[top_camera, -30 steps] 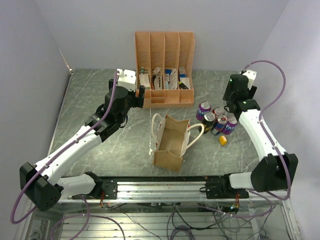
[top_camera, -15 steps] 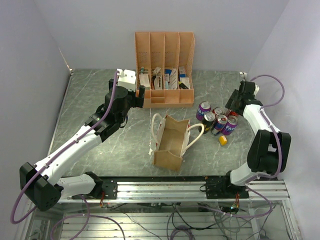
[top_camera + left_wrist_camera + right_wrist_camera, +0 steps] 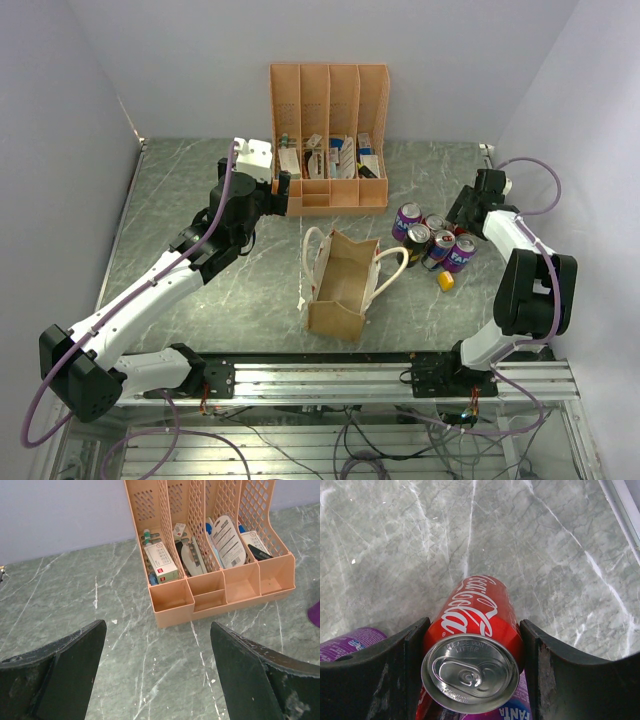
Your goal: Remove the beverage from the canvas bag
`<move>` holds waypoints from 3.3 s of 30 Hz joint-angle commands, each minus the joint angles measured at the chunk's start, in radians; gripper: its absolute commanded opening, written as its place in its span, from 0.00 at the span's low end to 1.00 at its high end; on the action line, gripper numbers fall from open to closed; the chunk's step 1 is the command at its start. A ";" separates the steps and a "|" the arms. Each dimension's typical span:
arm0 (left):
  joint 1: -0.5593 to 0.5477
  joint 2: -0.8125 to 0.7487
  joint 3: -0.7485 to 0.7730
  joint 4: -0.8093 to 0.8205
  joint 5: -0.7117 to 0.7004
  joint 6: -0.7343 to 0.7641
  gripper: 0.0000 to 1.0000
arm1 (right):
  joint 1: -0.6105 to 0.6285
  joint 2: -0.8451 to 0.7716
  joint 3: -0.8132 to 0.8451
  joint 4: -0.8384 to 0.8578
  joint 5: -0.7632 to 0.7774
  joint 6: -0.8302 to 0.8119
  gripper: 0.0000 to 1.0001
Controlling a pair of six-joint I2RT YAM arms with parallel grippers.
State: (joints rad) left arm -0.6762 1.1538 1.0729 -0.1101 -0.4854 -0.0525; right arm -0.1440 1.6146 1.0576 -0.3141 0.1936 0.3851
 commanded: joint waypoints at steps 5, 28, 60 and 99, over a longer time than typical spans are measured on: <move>-0.006 -0.014 0.041 0.008 0.015 -0.013 0.95 | -0.009 0.022 -0.027 0.075 -0.029 0.001 0.27; -0.006 0.004 0.044 0.007 0.018 -0.012 0.96 | -0.008 -0.102 -0.024 0.057 -0.046 -0.011 0.90; 0.007 0.007 0.086 -0.044 0.029 -0.008 0.95 | 0.846 -0.643 0.077 0.043 -0.041 -0.326 1.00; 0.179 -0.330 0.009 0.079 0.268 -0.015 0.95 | 0.848 -0.932 0.218 -0.113 0.222 -0.284 1.00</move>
State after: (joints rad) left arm -0.5064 0.8089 1.0756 -0.0635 -0.2138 -0.0822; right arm 0.7006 0.6640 1.2457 -0.4458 0.3897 0.0937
